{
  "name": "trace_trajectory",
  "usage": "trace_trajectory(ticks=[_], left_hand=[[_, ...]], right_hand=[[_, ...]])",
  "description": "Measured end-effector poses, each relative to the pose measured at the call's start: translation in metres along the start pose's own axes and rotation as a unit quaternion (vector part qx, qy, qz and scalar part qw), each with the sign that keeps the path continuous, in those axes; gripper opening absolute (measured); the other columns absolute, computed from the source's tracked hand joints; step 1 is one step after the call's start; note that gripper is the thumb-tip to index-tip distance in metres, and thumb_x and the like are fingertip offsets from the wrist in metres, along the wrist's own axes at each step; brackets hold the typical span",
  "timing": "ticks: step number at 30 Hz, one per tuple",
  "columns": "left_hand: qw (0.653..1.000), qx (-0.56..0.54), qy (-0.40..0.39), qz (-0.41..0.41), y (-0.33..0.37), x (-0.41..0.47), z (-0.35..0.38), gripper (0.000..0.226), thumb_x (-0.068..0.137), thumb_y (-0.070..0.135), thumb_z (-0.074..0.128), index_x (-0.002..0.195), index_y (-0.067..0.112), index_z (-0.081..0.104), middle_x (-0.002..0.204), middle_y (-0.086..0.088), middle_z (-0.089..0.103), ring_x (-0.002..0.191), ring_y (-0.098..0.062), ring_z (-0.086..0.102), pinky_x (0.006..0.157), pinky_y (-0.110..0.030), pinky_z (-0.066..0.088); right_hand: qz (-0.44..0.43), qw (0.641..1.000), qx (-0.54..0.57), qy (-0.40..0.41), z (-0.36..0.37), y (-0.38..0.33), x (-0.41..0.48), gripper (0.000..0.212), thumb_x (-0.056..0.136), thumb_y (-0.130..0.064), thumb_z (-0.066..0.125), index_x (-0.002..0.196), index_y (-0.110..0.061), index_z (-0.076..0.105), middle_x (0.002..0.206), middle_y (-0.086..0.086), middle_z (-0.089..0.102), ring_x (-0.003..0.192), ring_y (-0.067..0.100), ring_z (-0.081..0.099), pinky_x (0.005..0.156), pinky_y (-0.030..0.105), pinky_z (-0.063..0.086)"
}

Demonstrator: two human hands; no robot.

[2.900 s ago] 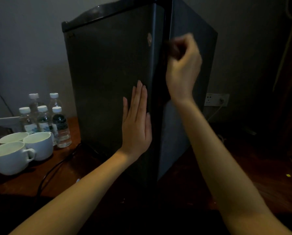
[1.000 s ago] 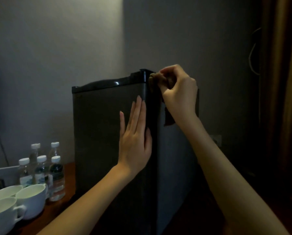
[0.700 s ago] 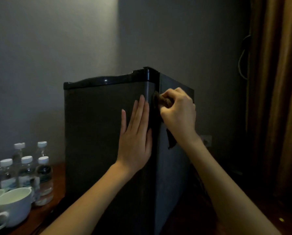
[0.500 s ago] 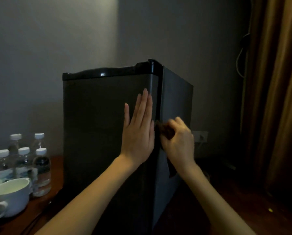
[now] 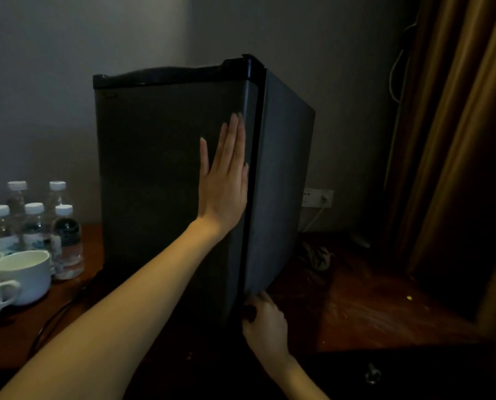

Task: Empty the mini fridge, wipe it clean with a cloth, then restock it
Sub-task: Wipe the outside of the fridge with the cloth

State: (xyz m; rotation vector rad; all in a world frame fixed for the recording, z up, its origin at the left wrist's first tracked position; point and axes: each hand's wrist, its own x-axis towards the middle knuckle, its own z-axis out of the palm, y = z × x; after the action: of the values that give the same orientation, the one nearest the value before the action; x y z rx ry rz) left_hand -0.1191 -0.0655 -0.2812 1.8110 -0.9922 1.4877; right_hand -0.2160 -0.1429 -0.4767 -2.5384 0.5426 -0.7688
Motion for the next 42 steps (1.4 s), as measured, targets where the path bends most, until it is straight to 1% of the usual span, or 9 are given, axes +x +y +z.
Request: trace_trajectory(ticks=[10,13,15,17,22,27,32,37,42], left_hand=[[0.999,0.028,-0.020,-0.009,0.004,0.000,-0.005,0.061,0.098,0.024,0.024,0.153,0.006,0.003,0.162,-0.010,0.002,0.149,-0.021,0.003,0.121,-0.048,0.001],[1.000,0.025,-0.008,-0.003,0.004,0.000,-0.004,0.062,0.098,0.023,0.026,0.153,0.006,0.006,0.162,-0.010,0.004,0.149,-0.021,0.005,0.120,-0.050,0.001],[1.000,0.001,0.001,0.001,0.005,0.001,-0.004,0.062,0.096,0.019,0.028,0.154,0.007,0.008,0.162,-0.009,0.005,0.150,-0.020,0.006,0.120,-0.050,-0.001],[1.000,-0.024,0.018,0.003,0.007,0.010,-0.004,0.064,0.094,0.016,0.032,0.154,0.007,0.011,0.162,-0.008,0.007,0.150,-0.020,0.006,0.120,-0.049,-0.003],[0.997,-0.045,0.069,0.004,0.016,0.072,-0.012,0.064,0.095,0.020,0.038,0.153,0.008,0.015,0.162,-0.008,0.007,0.150,-0.019,0.005,0.121,-0.044,-0.005],[0.995,-0.008,0.092,-0.024,0.024,0.131,-0.007,0.061,0.095,0.020,0.046,0.152,0.014,0.023,0.160,-0.004,0.019,0.148,-0.017,0.011,0.121,-0.045,0.000],[0.987,-0.028,0.151,-0.041,0.020,0.134,-0.003,0.044,0.089,0.013,0.060,0.131,0.016,0.049,0.124,0.002,0.052,0.120,-0.013,0.047,0.102,-0.039,0.045],[0.984,-0.042,0.169,-0.048,0.018,0.138,-0.004,0.029,0.084,0.014,0.065,0.108,0.019,0.051,0.106,0.009,0.049,0.100,-0.001,0.041,0.085,-0.016,0.040],[0.983,-0.085,0.161,-0.028,0.011,0.139,-0.007,0.027,0.083,0.013,0.063,0.096,0.026,0.044,0.095,0.015,0.043,0.090,0.001,0.038,0.081,-0.015,0.037]], right_hand=[[0.011,0.988,-0.013,-0.155,-0.018,0.033,0.033,0.036,0.082,-0.027,0.063,0.117,-0.025,0.068,0.116,0.000,0.068,0.110,0.019,0.063,0.090,0.027,0.050],[0.034,0.988,0.144,-0.048,-0.051,0.048,0.065,0.025,0.084,-0.029,0.068,0.107,-0.020,0.072,0.106,0.001,0.073,0.106,0.020,0.066,0.088,0.029,0.050],[0.034,0.954,0.296,0.027,-0.088,0.046,0.086,0.010,0.091,-0.014,0.063,0.100,-0.014,0.069,0.101,0.008,0.072,0.098,0.028,0.066,0.084,0.036,0.052],[0.036,0.908,0.415,0.052,-0.132,0.034,0.103,0.012,0.095,-0.005,0.056,0.102,-0.009,0.064,0.095,0.008,0.069,0.085,0.021,0.065,0.072,0.027,0.055],[-0.058,0.835,0.523,0.159,-0.209,-0.010,0.137,0.016,0.095,-0.022,0.056,0.102,-0.015,0.068,0.097,0.005,0.070,0.087,0.016,0.067,0.065,0.018,0.054],[-0.237,0.805,0.473,0.268,-0.243,-0.075,0.171,0.011,0.092,-0.019,0.063,0.102,-0.020,0.067,0.099,-0.003,0.070,0.097,0.007,0.066,0.086,0.027,0.053],[-0.304,0.751,0.480,0.337,-0.242,-0.128,0.208,0.016,0.091,-0.013,0.064,0.106,-0.018,0.066,0.101,-0.010,0.069,0.098,0.002,0.064,0.091,0.031,0.053],[-0.411,0.787,0.297,0.352,-0.215,-0.133,0.224,0.029,0.094,-0.027,0.056,0.122,-0.027,0.064,0.129,-0.015,0.058,0.125,0.003,0.048,0.105,0.022,0.038],[-0.423,0.767,0.361,0.321,-0.222,-0.133,0.240,0.017,0.091,-0.017,0.065,0.105,-0.017,0.074,0.111,-0.009,0.068,0.112,0.012,0.060,0.097,0.035,0.047]])
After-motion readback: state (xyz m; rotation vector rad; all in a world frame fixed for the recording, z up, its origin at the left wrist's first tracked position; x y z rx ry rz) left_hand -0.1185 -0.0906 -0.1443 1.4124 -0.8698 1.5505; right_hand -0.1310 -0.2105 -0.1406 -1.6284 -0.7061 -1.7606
